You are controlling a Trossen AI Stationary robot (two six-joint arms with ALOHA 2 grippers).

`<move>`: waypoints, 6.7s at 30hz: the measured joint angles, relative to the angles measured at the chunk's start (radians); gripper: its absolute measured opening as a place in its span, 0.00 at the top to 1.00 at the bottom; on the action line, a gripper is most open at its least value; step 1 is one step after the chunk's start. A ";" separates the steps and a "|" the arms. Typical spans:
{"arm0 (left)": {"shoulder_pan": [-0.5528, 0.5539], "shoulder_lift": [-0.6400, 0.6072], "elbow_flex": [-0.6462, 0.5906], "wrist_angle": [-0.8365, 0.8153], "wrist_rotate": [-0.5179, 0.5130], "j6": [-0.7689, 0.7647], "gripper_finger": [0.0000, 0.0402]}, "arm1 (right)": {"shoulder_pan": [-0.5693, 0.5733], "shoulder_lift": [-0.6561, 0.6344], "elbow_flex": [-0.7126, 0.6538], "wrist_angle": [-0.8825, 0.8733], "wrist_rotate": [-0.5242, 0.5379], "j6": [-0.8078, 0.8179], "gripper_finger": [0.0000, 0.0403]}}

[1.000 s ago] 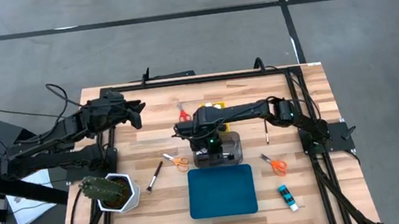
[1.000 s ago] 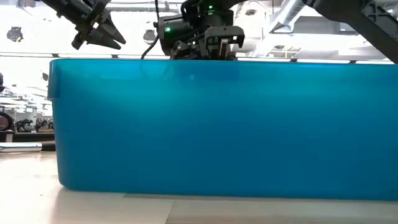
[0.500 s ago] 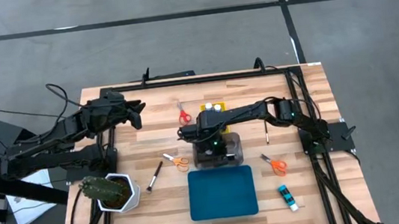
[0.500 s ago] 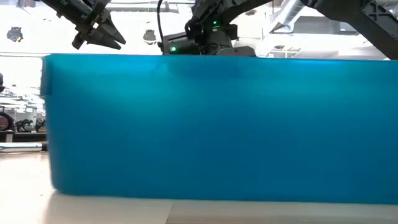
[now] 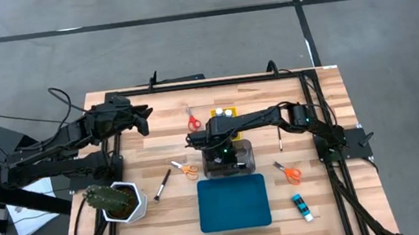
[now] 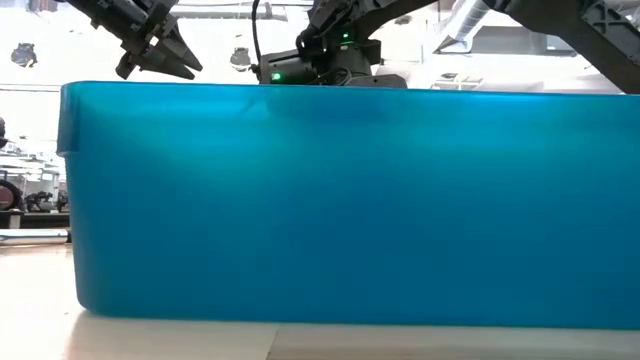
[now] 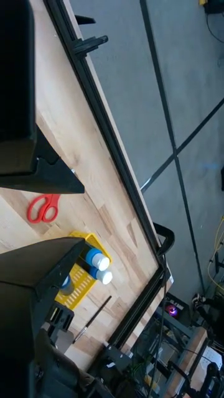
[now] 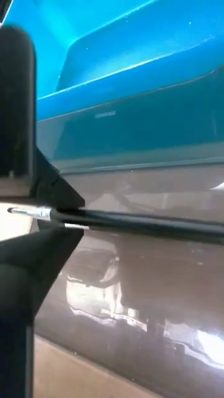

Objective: Pick & Place Paint Supplies
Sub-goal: Put the makeup brush into the black bin

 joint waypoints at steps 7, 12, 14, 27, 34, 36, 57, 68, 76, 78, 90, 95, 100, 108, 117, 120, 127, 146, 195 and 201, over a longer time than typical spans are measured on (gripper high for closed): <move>0.000 0.000 0.000 0.000 0.000 0.000 0.71 | -0.001 0.000 0.000 -0.002 0.000 0.000 0.72; 0.000 0.000 0.000 0.000 0.000 0.000 0.71 | -0.010 0.000 0.030 -0.037 -0.001 0.001 0.70; 0.000 0.000 0.000 0.000 0.000 0.000 0.71 | -0.021 0.000 0.057 -0.048 -0.001 0.009 0.70; 0.000 0.002 0.000 0.004 0.001 -0.003 0.71 | -0.131 -0.260 0.084 -0.021 0.085 0.186 0.70; 0.000 0.002 0.000 0.009 0.001 -0.011 0.71 | -0.163 -0.366 0.084 -0.054 0.361 0.413 0.70; 0.000 0.002 0.000 0.009 0.001 -0.011 0.71 | -0.164 -0.388 0.084 -0.072 0.414 0.461 0.70; 0.000 0.033 0.000 0.010 0.000 -0.011 0.71 | -0.104 -0.787 -0.454 -0.052 0.567 1.028 0.70; 0.000 0.107 0.000 0.056 0.000 -0.020 0.71 | -0.034 -1.006 -0.986 0.229 0.498 1.456 0.71; 0.000 0.159 0.000 0.122 0.002 -0.030 0.71 | -0.010 -0.984 -1.168 0.421 0.446 1.550 0.73; 0.000 0.162 0.000 0.120 0.003 -0.030 0.71 | -0.009 -0.972 -1.194 0.450 0.443 1.564 0.73; 0.000 0.173 0.000 0.135 0.002 -0.057 0.71 | 0.009 -0.890 -1.278 0.541 0.397 1.581 0.73; 0.000 0.173 0.000 0.137 0.000 -0.057 0.71 | 0.012 -0.852 -1.278 0.557 0.391 1.568 0.73; 0.000 0.173 0.000 0.137 0.000 -0.057 0.71 | 0.033 -0.843 -1.275 0.560 0.400 1.566 0.73; 0.000 0.173 0.000 0.137 0.000 -0.058 0.71 | 0.058 -0.843 -1.276 0.565 0.398 1.579 0.74; 0.000 0.173 0.000 0.137 0.000 -0.076 0.71 | 0.076 -0.843 -1.276 0.579 0.382 1.599 0.82; 0.000 0.173 0.000 0.137 0.000 -0.076 0.71 | 0.076 -0.843 -1.276 0.582 0.385 1.593 0.86; 0.000 0.173 0.000 0.137 0.014 -0.080 0.71 | 0.078 -0.842 -1.276 0.585 0.406 1.563 0.98; 0.000 0.173 0.000 0.137 0.020 -0.082 0.71 | 0.191 -1.085 -1.280 0.559 0.509 1.517 1.00; 0.000 0.173 0.000 0.150 0.015 -0.082 0.71 | 0.098 -0.700 -0.756 0.580 0.309 0.210 1.00; 0.000 0.173 0.000 0.139 0.015 -0.082 0.71 | 0.102 -0.608 -0.726 0.482 0.309 0.201 1.00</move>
